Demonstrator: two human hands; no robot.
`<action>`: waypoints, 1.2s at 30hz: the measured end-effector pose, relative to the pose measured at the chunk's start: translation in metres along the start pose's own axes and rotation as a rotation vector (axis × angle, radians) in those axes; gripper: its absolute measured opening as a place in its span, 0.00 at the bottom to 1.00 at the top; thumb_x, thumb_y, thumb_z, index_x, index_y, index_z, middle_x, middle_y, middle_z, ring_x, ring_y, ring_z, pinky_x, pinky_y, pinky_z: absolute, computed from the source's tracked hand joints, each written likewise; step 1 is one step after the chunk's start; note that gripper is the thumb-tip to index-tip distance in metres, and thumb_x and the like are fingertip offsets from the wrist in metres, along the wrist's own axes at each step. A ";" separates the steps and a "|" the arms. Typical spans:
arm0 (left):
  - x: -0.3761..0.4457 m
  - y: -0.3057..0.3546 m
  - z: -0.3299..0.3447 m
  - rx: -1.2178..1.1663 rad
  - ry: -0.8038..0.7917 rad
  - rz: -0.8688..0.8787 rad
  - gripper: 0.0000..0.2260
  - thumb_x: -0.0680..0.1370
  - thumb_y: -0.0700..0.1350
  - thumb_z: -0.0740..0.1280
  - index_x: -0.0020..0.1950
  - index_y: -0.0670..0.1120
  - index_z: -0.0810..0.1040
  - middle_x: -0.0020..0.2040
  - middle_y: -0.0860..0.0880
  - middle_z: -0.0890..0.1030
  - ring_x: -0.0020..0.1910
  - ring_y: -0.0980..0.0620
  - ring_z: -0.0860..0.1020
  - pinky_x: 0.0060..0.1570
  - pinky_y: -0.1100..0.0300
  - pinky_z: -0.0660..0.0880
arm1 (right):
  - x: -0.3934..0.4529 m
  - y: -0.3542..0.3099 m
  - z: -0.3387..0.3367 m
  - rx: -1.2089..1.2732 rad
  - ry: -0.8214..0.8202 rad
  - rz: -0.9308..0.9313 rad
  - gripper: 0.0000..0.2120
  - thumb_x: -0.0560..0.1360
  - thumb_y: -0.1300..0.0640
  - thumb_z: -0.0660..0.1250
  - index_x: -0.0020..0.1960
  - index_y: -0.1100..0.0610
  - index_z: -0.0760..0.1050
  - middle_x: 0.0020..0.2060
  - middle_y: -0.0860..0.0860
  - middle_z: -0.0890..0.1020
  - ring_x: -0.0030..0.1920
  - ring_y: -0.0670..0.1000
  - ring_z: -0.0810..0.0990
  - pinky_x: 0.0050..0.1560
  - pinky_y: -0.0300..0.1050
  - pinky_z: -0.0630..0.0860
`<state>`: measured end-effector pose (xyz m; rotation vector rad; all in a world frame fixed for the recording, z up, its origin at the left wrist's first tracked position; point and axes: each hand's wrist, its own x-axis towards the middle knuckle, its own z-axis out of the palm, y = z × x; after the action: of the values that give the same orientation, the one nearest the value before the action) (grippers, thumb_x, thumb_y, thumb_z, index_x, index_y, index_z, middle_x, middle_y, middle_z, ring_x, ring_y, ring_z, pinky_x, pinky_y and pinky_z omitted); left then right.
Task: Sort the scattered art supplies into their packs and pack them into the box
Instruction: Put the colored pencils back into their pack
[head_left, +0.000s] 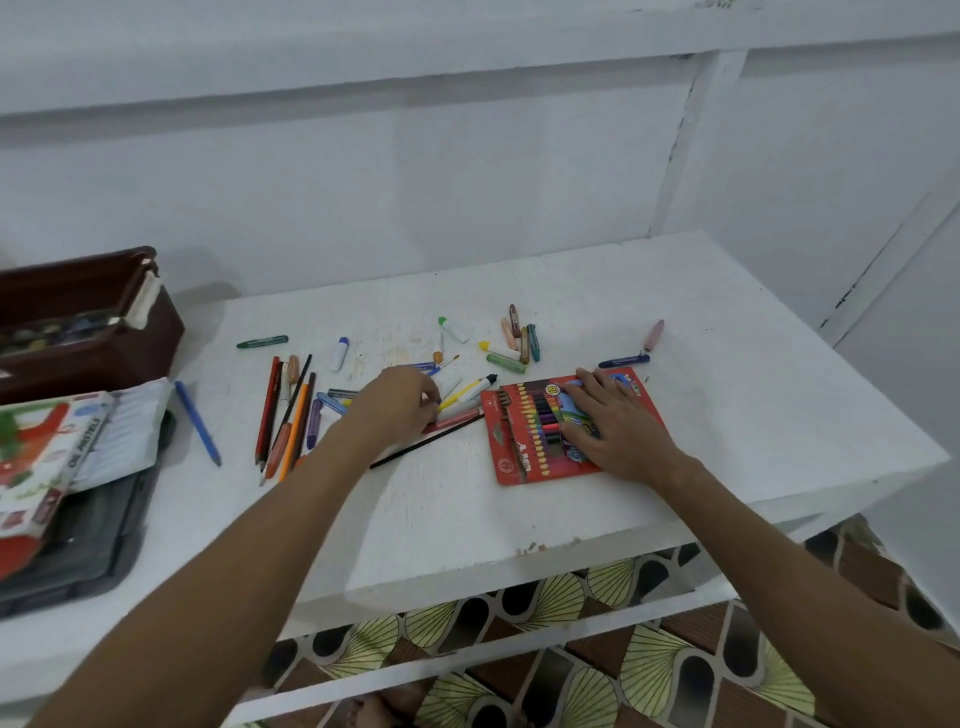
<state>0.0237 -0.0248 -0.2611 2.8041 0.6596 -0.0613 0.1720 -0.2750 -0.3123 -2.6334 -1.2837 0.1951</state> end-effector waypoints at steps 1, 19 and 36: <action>0.002 -0.001 0.000 0.036 -0.024 0.007 0.10 0.77 0.44 0.64 0.55 0.48 0.82 0.51 0.47 0.80 0.48 0.49 0.77 0.44 0.59 0.74 | 0.001 -0.002 0.001 -0.011 -0.004 -0.002 0.31 0.79 0.39 0.51 0.77 0.49 0.49 0.77 0.49 0.49 0.77 0.50 0.44 0.71 0.44 0.39; 0.006 -0.008 0.007 -0.104 -0.023 -0.064 0.09 0.74 0.46 0.67 0.38 0.44 0.83 0.37 0.47 0.82 0.40 0.48 0.79 0.39 0.56 0.73 | 0.017 -0.012 0.010 -0.117 -0.052 -0.001 0.31 0.80 0.38 0.46 0.78 0.50 0.44 0.77 0.50 0.45 0.77 0.51 0.41 0.71 0.45 0.36; -0.090 -0.115 -0.028 -0.218 0.006 -0.517 0.11 0.74 0.51 0.69 0.39 0.44 0.80 0.32 0.47 0.77 0.32 0.52 0.74 0.29 0.61 0.67 | 0.026 -0.015 0.015 -0.111 -0.023 -0.005 0.37 0.74 0.35 0.40 0.78 0.53 0.48 0.77 0.52 0.49 0.77 0.52 0.44 0.74 0.49 0.41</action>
<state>-0.1087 0.0427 -0.2531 2.3627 1.2896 -0.0721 0.1732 -0.2437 -0.3243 -2.7274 -1.3451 0.1587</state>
